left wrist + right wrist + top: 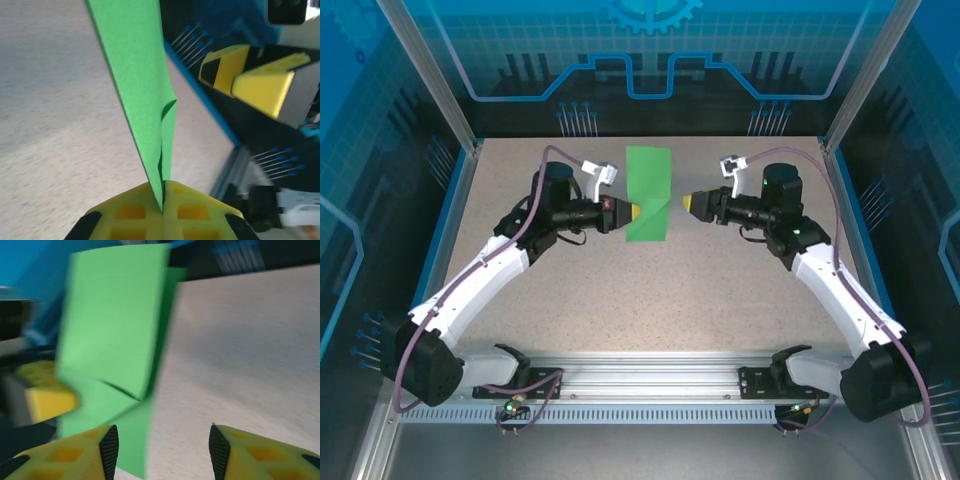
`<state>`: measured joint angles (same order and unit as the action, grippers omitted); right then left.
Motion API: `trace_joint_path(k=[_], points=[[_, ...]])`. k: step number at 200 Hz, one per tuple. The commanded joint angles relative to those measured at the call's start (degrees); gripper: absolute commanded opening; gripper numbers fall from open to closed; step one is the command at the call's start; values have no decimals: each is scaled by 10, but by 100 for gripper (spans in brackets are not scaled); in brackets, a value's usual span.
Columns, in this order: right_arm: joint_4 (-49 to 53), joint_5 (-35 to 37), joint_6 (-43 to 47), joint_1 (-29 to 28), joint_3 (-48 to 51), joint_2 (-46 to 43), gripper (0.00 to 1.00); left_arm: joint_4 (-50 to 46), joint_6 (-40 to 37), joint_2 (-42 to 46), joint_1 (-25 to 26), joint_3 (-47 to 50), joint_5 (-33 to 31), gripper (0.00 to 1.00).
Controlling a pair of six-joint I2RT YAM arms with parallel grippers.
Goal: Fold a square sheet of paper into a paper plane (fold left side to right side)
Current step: Turn over the paper at the center of the table.
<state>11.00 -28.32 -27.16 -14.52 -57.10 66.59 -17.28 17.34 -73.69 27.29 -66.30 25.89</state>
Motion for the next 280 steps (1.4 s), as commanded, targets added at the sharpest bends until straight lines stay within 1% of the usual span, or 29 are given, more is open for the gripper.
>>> trace_joint_path(k=[1, 7, 20, 36, 52, 58, 91, 120, 141, 166, 211, 239, 258, 280], points=[[180, 191, 4, 32, -7, -15, 64, -170, -96, -27, 44, -47, -198, 0], [201, 217, -6, 44, -4, -17, 67, -187, -99, -37, 59, -55, -234, 0], [229, 244, -21, 68, 3, -21, 70, -224, -103, -63, 90, -75, -320, 0], [244, 253, -28, 87, 15, -27, 78, -270, -96, -104, 130, -106, -430, 0], [249, 258, -31, 98, 27, -34, 84, -321, -72, -155, 160, -140, -519, 0], [249, 260, -33, 102, 31, -37, 85, -340, -58, -174, 167, -152, -548, 0], [245, 257, -36, 115, 48, -51, 87, -441, 15, -280, 198, -213, -671, 0], [239, 246, -38, 127, 62, -59, 88, -521, 50, -374, 200, -258, -712, 0], [233, 234, -40, 134, 63, -60, 88, -547, 61, -420, 200, -274, -707, 0], [226, 224, -44, 139, 84, -60, 88, -564, 57, -459, 200, -296, -670, 0], [216, 211, -48, 142, 96, -59, 89, -631, 28, -552, 198, -413, -543, 0], [213, 205, -50, 144, 102, -59, 89, -661, 13, -598, 196, -485, -482, 0], [209, 198, -51, 145, 107, -59, 89, -666, 2, -615, 192, -522, -449, 4], [204, 189, -54, 145, 113, -57, 89, -657, -10, -623, 183, -552, -401, 13]])
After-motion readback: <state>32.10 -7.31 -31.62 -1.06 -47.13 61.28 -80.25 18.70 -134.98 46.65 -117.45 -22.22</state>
